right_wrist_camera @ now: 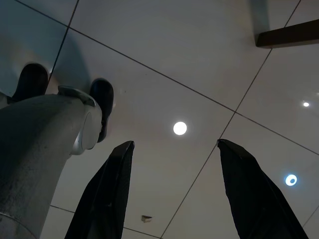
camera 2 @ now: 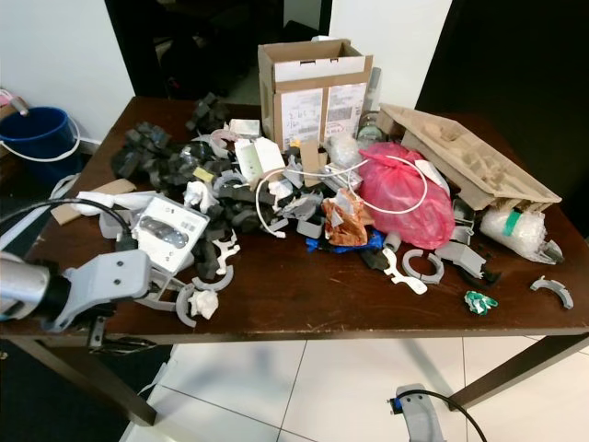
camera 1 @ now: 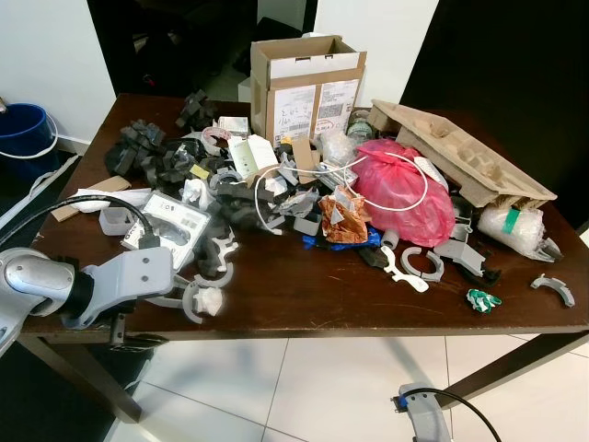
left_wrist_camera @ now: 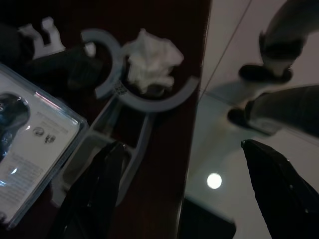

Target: Picking trash to rubbish bin

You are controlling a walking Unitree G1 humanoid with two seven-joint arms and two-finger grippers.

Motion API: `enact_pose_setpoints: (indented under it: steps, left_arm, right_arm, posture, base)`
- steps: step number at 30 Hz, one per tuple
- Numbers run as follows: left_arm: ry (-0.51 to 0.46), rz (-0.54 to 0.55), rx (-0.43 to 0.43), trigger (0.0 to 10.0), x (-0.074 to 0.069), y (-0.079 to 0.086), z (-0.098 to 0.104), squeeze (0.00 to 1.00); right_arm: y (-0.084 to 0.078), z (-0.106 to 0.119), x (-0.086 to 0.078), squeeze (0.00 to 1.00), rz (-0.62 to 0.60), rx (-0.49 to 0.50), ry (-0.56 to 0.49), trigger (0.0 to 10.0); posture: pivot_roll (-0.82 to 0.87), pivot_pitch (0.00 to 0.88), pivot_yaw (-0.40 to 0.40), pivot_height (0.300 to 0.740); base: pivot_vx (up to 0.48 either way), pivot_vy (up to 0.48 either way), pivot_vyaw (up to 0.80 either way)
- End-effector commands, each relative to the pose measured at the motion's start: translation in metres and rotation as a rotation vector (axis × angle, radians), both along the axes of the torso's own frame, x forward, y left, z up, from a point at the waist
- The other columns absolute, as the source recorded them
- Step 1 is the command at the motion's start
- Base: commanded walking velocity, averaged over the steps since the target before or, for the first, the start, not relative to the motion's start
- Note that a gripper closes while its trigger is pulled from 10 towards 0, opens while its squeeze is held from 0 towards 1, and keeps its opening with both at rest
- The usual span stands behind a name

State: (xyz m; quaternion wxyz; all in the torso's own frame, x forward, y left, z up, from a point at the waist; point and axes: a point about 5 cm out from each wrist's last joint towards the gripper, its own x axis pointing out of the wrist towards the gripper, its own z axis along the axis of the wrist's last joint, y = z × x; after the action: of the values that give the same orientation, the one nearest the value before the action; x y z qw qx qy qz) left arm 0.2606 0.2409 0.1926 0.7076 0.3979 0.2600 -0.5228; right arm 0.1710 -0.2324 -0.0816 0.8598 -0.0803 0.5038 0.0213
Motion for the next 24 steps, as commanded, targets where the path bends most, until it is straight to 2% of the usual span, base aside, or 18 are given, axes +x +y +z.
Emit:
enact_pose_setpoints:
  steps: [1,6,13,24]
  left_arm:
    - [0.024,-0.011,0.03,10.0,0.001,-0.001,-0.005,0.0]
    - [-0.011,-0.026,0.055,10.0,0.007,-0.003,-0.002,0.0]
    - [0.027,-0.092,0.044,10.0,0.01,-0.015,-0.005,0.0]
    - [0.045,-0.098,0.082,10.0,0.018,-0.017,-0.014,0.0]
  right_arm:
    - [-0.001,-0.003,-0.007,0.0,-0.009,-0.002,0.024,10.0]
    - [-0.002,-0.003,-0.007,0.0,-0.008,-0.004,0.025,10.0]
    - [-0.004,-0.003,-0.008,0.0,-0.007,-0.01,0.027,10.0]
    - [-0.006,-0.003,-0.009,0.0,-0.01,-0.016,0.029,10.0]
  posture:
    - [0.1,0.093,-0.074,0.74]
    - [0.09,0.094,-0.076,0.74]
    - [0.09,0.093,-0.078,0.74]
    - [0.08,0.094,-0.075,0.74]
  base:
    - [0.0,0.0,0.0]
    - [0.0,0.0,0.0]
    - [0.0,0.0,0.0]
    - [0.0,0.0,0.0]
